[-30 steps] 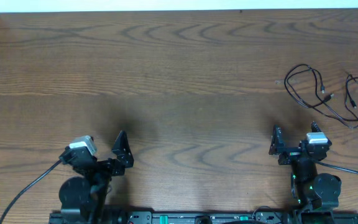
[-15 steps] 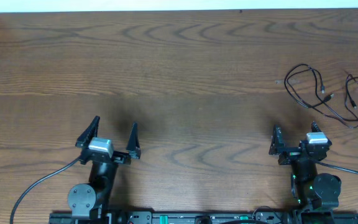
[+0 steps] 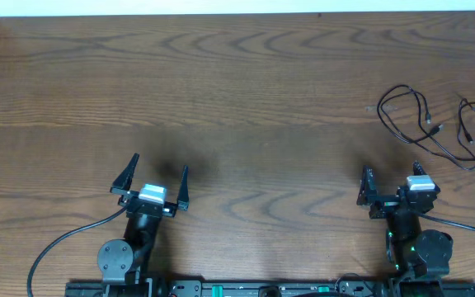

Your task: Untangle cables

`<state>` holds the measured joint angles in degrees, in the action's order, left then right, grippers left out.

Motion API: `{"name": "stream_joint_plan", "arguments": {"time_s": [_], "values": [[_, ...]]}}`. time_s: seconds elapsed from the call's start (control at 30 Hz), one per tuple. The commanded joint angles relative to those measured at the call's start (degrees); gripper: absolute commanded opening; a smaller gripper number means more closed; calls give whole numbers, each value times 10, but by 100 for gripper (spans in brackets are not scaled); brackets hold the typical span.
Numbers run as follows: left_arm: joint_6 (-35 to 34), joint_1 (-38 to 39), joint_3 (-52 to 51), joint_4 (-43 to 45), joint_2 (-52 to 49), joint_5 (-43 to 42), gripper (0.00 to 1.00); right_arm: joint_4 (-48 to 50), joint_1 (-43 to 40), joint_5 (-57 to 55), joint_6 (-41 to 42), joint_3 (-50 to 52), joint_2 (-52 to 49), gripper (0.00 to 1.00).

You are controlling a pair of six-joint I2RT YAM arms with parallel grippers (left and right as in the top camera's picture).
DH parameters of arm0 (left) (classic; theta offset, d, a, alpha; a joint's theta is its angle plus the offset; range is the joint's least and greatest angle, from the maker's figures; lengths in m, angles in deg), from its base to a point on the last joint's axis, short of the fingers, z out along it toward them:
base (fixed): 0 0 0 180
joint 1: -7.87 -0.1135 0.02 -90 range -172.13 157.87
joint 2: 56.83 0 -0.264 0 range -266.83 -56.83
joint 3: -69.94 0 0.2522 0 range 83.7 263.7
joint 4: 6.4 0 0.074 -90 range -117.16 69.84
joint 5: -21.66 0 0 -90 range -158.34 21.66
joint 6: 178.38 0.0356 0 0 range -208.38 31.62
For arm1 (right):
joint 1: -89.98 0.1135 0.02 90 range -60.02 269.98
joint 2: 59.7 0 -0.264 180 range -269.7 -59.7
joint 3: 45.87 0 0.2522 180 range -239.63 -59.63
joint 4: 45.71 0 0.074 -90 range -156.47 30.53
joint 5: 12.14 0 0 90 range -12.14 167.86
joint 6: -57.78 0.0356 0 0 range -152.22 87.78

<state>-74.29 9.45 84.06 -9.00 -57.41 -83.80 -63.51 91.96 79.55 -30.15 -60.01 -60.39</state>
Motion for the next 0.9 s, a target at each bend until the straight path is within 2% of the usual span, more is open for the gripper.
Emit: {"name": "stream_joint_plan", "arguments": {"time_s": [0.0,0.1,0.23,0.37,0.87], "values": [[17,-3,-2,1,5,28,98,-2,3,1,-4,1,3,99],[17,-3,-2,-5,5,45,98,-2,3,1,-4,1,3,99],[6,-3,-2,-62,5,46,98,-2,3,1,-4,1,3,99],[-60,-3,-1,-146,5,53,98,-2,3,1,-4,1,3,99],[-99,-3,-1,-145,5,57,98,-2,3,1,-4,1,3,99]]}}
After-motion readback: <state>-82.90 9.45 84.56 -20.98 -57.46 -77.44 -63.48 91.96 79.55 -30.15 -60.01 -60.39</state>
